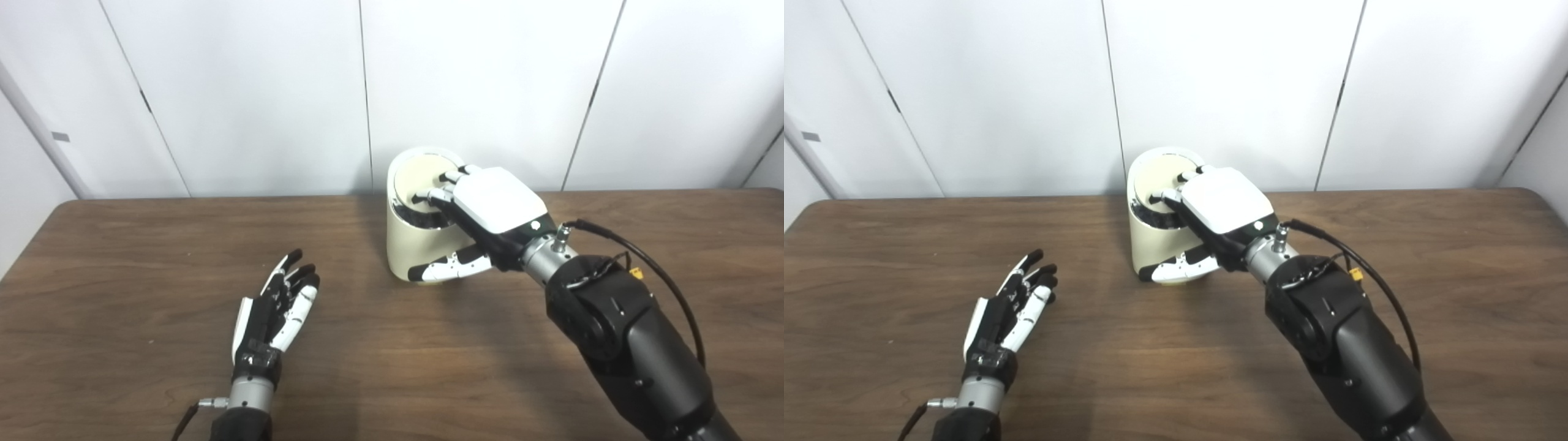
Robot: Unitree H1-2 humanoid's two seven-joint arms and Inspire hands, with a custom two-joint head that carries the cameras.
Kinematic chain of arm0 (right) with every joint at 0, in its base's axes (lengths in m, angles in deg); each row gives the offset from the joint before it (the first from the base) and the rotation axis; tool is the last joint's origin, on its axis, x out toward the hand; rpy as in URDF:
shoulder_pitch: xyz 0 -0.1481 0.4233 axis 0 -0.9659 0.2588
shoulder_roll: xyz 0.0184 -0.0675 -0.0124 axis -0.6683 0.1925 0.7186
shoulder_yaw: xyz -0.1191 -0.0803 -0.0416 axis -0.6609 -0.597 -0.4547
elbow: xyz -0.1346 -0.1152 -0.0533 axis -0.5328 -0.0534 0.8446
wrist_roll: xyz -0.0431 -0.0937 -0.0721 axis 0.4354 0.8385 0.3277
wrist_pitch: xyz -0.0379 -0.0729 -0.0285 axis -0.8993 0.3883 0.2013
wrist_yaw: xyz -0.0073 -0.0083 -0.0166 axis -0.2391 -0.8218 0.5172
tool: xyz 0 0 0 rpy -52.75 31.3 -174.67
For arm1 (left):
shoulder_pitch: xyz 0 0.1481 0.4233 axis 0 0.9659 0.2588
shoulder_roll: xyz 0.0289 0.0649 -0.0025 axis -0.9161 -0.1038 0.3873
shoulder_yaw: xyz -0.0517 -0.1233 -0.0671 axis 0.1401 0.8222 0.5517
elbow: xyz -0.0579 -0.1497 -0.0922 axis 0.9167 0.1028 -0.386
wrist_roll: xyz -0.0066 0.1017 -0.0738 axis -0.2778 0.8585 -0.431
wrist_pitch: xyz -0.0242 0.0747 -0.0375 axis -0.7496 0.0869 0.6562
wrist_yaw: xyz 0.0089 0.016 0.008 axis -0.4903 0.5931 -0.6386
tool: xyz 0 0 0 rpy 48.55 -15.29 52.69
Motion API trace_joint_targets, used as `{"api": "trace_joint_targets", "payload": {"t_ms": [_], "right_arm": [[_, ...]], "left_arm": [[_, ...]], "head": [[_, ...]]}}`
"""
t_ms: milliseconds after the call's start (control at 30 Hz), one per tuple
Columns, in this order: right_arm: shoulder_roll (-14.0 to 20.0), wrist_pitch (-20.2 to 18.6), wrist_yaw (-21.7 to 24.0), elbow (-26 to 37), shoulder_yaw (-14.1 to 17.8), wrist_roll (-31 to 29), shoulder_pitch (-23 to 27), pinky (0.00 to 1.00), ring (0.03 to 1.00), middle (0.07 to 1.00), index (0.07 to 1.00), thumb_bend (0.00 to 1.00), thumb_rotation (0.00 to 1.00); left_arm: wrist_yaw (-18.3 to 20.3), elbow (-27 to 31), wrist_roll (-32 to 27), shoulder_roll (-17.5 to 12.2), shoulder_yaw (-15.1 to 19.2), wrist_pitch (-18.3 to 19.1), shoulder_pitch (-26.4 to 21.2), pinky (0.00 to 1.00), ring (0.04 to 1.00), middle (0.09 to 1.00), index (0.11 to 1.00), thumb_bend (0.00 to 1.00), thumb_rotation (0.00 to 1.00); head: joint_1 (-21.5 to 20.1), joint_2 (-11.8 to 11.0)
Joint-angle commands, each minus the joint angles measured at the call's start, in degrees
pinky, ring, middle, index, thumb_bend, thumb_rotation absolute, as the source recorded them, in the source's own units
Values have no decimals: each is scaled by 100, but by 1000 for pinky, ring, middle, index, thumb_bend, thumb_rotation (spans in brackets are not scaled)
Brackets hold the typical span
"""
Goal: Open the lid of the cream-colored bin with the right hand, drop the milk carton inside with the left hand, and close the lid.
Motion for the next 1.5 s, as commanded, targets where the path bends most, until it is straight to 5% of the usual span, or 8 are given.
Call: {"api": "trace_joint_targets", "payload": {"t_ms": [0, 667, 900, 1233, 1467], "right_arm": [[-26, 114, -20, -63, 29, -65, 114, 928, 906, 775, 849, 580, 811], [67, 136, 176, -116, 146, -94, 80, 956, 888, 739, 854, 581, 833], [109, 41, 232, 370, 451, -82, 68, 979, 914, 754, 871, 567, 810], [18, 67, -286, 628, 916, 12, -260, 999, 994, 875, 952, 559, 816], [-3, 44, -523, 795, 1261, -48, -714, 927, 980, 895, 934, 576, 813]], "left_arm": [[-39, 176, 34, 28, -15, -38, -154, 795, 831, 843, 939, 457, 582], [-82, 190, 50, 34, -22, -91, -171, 805, 844, 856, 950, 478, 584], [-109, 240, 95, 48, -18, -30, -154, 785, 825, 844, 941, 496, 571], [-82, 276, 44, 23, 24, -27, -86, 784, 825, 834, 941, 472, 539], [-40, 337, 51, -60, 41, 0, -71, 772, 820, 834, 922, 448, 520]], "head": [[5, 24], [66, 34], [73, 46], [59, 61], [45, 71]]}}
